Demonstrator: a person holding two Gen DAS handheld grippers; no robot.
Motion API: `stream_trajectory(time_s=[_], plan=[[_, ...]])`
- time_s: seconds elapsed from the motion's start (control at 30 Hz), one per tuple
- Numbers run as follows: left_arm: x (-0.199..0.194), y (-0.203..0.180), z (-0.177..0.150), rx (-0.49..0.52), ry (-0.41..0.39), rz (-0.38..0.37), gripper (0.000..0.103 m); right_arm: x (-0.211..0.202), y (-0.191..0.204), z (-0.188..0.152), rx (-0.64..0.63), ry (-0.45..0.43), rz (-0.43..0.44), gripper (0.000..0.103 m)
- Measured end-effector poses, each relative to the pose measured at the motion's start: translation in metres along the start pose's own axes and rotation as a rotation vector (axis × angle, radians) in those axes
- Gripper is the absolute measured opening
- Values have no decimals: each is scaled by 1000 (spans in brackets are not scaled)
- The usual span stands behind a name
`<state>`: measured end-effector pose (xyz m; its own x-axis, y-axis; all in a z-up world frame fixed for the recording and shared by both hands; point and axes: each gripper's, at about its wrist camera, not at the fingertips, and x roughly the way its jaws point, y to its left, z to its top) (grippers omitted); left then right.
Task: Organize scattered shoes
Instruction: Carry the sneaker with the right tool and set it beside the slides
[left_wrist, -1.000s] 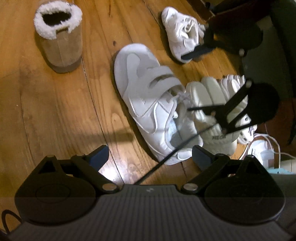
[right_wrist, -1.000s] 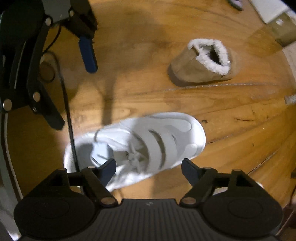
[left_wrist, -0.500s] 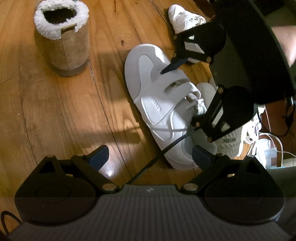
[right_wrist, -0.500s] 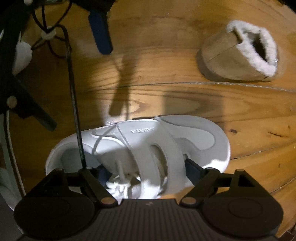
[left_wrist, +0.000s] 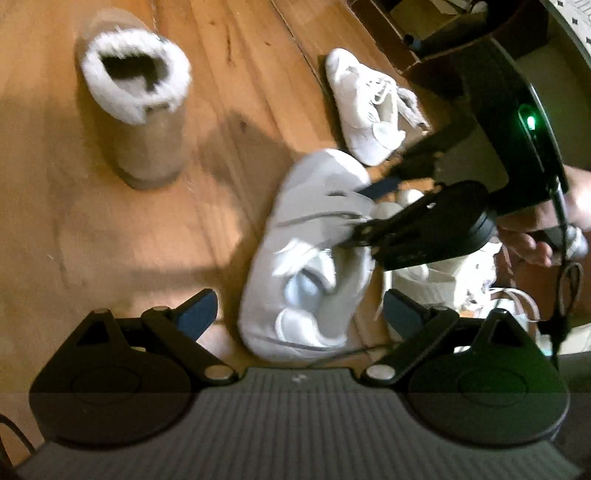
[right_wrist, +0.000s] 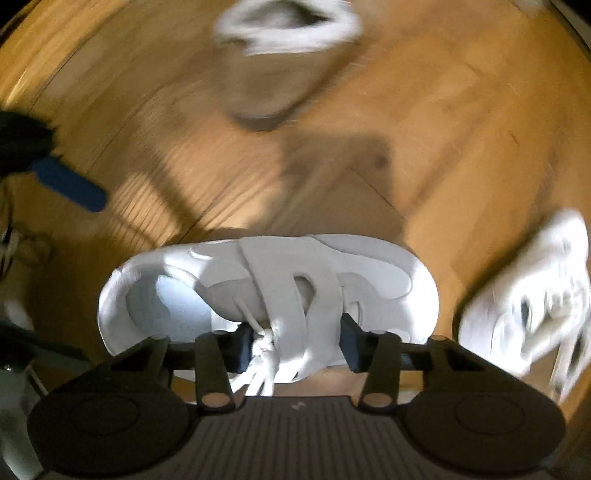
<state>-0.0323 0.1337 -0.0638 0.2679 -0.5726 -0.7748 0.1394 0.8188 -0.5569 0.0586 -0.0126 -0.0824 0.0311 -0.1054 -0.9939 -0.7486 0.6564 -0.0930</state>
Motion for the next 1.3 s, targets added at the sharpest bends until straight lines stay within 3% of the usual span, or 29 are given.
stream_trajectory(time_s=[0.13,0.23,0.3,0.43,0.57,0.63,0.67,0.7,0.77,0.9,0.97,1.0,1.07,1.2,1.3], plan=[[-3,1,-2,16,-4,-19,98,2,-22,-11,323,96,43,41],[-8,1,-5,14,-20,-45,98,0,-41,-19,564,133,152,40],[-14,0,-4,9,-37,-55,98,-1,-52,-26,716,149,240,40],[-23,-3,-3,4,-67,-50,98,13,-74,-52,1094,204,502,40],[-22,-4,-5,-2,-77,-40,98,18,-70,-88,1346,213,634,41],[-17,-5,-8,-19,-74,-45,98,19,-62,-111,1438,196,656,48],[-15,-6,-9,-25,-71,-51,98,19,-58,-119,1453,203,653,59],[-12,-7,-11,-26,-60,-51,98,17,-55,-125,1445,208,662,71],[-7,-12,-13,-8,-46,-31,98,15,-50,-127,1330,163,710,86],[-4,-9,-16,-36,-44,1,98,-17,-53,-121,1007,-45,697,89],[-5,3,-18,-115,-61,-2,98,-38,-42,-117,696,-187,518,89],[-5,12,-19,-172,-68,-16,98,-42,-35,-119,600,-216,445,89],[-4,23,-22,-232,-67,-32,98,-44,-3,-118,303,-269,199,89],[1,29,-28,-271,-50,-9,98,-27,30,-111,133,-236,183,89],[6,26,-32,-272,-41,10,98,-20,56,-104,-1,-240,106,89]])
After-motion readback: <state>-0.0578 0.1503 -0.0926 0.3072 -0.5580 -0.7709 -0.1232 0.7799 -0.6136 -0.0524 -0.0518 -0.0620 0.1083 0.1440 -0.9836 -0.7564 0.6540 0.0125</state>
